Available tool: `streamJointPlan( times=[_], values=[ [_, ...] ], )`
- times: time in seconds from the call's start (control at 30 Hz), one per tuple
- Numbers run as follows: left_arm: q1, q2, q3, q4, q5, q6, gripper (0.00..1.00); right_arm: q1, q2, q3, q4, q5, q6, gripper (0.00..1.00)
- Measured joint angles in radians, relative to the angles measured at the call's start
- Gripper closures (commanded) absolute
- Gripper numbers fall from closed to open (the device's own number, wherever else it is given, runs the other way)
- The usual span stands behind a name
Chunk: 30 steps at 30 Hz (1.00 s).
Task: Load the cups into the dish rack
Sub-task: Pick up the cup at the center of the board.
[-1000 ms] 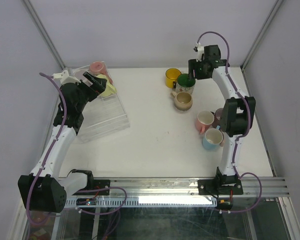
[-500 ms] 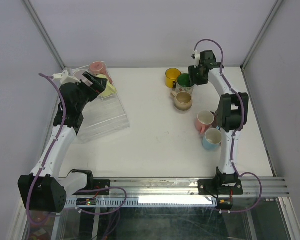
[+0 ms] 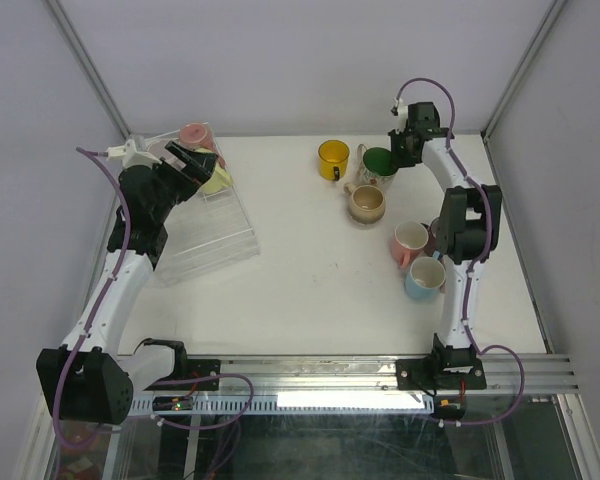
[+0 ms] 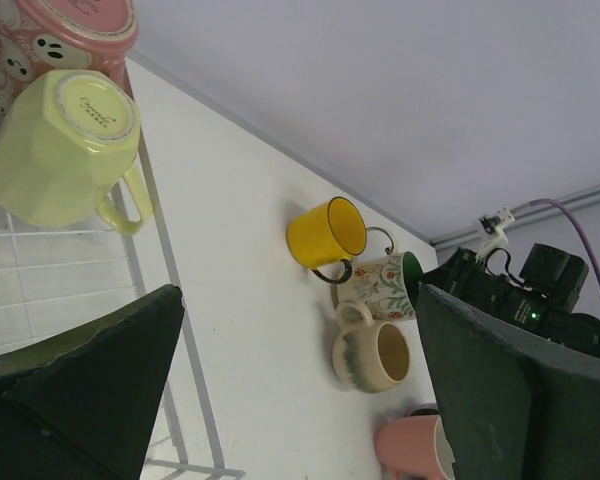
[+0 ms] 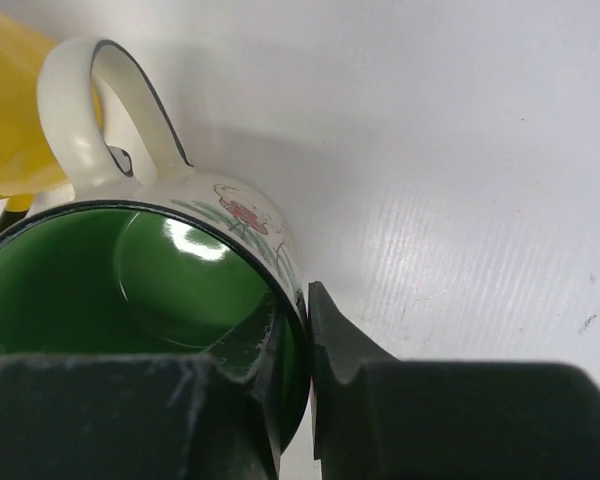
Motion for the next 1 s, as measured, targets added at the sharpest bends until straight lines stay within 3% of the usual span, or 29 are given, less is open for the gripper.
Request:
streamJointPlan(
  times=[0.53,0.73,1.0],
  values=[
    [-0.004,0.103,0.001,0.228,0.259,-0.125,0.08,-0.147,-0.136,-0.184,0.128,-0.137,0.003,1.0],
    [-0.061,0.162,0.034,0.3,0.286,-0.225,0.09,-0.209,-0.28,-0.251,0.249,-0.277,0.005,1.0],
    [-0.186,0.265,0.097,0.394,0.294,-0.429,0.1,-0.198,-0.48,-0.315,0.498,-0.534,-0.036,1.0]
  ],
)
